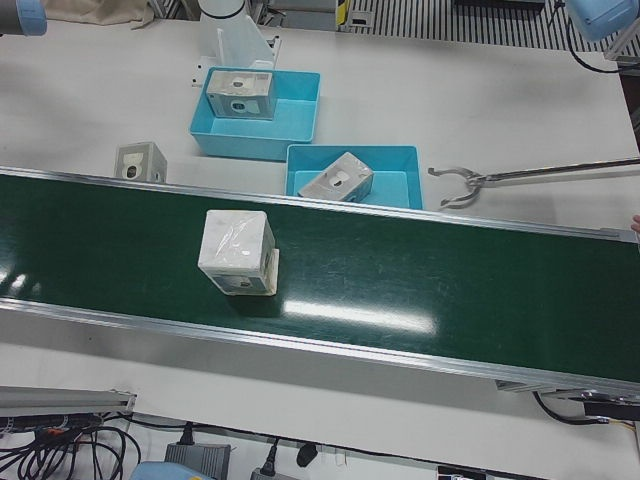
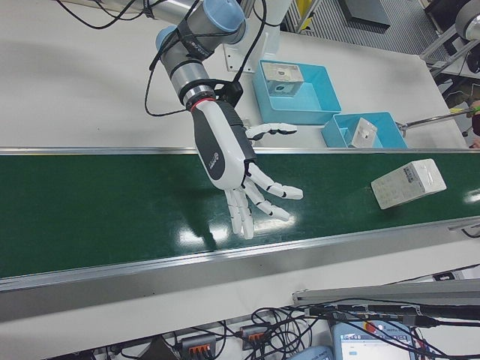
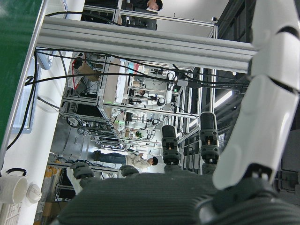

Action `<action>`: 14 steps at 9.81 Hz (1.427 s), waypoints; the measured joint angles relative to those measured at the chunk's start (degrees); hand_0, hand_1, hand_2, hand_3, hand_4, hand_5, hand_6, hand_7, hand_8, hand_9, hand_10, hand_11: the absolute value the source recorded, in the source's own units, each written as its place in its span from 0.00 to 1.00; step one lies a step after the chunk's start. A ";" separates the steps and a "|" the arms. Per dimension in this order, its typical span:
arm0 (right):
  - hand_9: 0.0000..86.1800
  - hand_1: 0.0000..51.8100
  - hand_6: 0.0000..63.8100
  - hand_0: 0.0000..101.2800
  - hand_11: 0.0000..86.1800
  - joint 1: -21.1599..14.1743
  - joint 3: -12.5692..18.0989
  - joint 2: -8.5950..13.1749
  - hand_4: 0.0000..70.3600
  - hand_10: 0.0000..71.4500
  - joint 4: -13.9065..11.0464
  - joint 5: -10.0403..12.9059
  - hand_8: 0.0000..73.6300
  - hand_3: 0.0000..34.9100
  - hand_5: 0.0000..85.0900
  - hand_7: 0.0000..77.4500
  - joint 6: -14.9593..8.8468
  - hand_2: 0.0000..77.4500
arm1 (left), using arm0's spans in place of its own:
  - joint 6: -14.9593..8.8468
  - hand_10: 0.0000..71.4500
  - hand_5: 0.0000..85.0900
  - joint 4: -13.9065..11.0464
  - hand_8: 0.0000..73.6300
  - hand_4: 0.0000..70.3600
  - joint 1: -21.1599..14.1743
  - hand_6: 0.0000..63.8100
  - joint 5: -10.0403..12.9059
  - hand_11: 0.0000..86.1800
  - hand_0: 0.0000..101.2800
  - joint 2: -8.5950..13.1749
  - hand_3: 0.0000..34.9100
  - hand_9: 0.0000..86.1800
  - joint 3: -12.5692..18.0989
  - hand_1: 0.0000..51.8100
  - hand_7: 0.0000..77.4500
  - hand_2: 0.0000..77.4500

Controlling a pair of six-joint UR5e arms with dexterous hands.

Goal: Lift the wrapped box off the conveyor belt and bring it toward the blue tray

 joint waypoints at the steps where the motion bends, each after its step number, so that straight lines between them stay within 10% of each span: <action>1: 0.03 0.19 0.00 0.41 0.03 0.00 0.02 -0.06 0.22 0.04 0.00 0.00 0.00 0.86 0.26 0.25 0.00 0.20 | 0.00 0.01 0.01 0.00 0.01 0.00 0.00 0.00 0.00 0.00 0.00 0.00 0.00 0.01 0.00 0.00 0.01 0.01; 14: 0.03 0.19 0.00 0.41 0.04 -0.16 -0.12 0.07 0.22 0.04 0.00 0.00 0.00 0.86 0.27 0.25 0.02 0.21 | 0.00 0.00 0.01 0.00 0.01 0.00 0.00 0.00 0.00 0.00 0.00 0.00 0.00 0.01 0.00 0.00 0.01 0.01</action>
